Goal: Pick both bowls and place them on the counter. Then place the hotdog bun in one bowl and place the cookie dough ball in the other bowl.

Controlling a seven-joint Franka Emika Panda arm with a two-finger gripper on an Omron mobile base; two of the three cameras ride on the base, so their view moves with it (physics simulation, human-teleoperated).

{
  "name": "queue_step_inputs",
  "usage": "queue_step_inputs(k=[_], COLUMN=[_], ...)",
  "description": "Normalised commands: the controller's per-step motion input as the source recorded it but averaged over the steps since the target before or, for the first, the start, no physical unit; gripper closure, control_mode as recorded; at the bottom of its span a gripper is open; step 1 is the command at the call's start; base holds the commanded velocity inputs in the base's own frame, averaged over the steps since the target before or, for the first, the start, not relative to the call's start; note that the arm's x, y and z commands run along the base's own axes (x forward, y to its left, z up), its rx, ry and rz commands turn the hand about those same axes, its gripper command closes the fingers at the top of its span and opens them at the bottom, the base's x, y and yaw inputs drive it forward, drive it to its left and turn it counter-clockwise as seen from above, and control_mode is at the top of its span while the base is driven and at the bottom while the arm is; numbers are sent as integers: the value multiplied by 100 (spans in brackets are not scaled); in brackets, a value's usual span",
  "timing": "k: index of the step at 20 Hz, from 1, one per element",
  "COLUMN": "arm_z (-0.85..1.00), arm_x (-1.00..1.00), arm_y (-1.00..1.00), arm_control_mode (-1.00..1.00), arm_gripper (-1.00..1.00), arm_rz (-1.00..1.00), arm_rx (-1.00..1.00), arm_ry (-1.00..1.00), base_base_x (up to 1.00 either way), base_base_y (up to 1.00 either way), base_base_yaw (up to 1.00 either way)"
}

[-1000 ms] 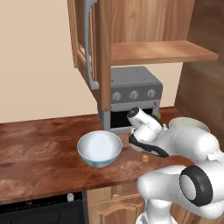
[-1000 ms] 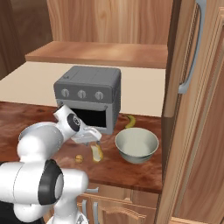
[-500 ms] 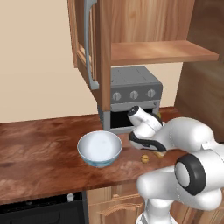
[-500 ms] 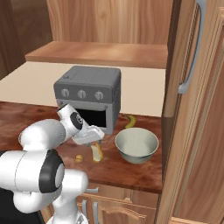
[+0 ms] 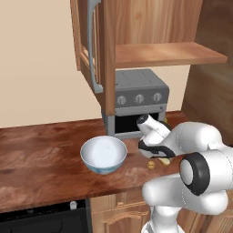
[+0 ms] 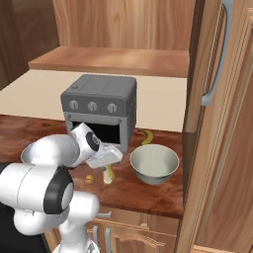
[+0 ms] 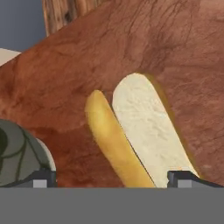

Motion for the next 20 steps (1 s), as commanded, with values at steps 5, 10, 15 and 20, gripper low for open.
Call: queue_step_inputs(k=[5, 10, 15, 20], arm_z=[-26, -32, -28, -37], arm_x=[4, 9, 2, 1], arm_y=[0, 0, 0, 0], arm_control_mode=[-100, -100, -100, -100], arm_gripper=[-100, -100, -100, 100], arm_rz=[4, 3, 5, 4], arm_rx=[0, 0, 0, 0], arm_ry=[6, 8, 7, 9], base_base_x=[0, 0, 0, 0], base_base_y=[0, 0, 0, 0], base_base_yaw=[0, 0, 0, 0])
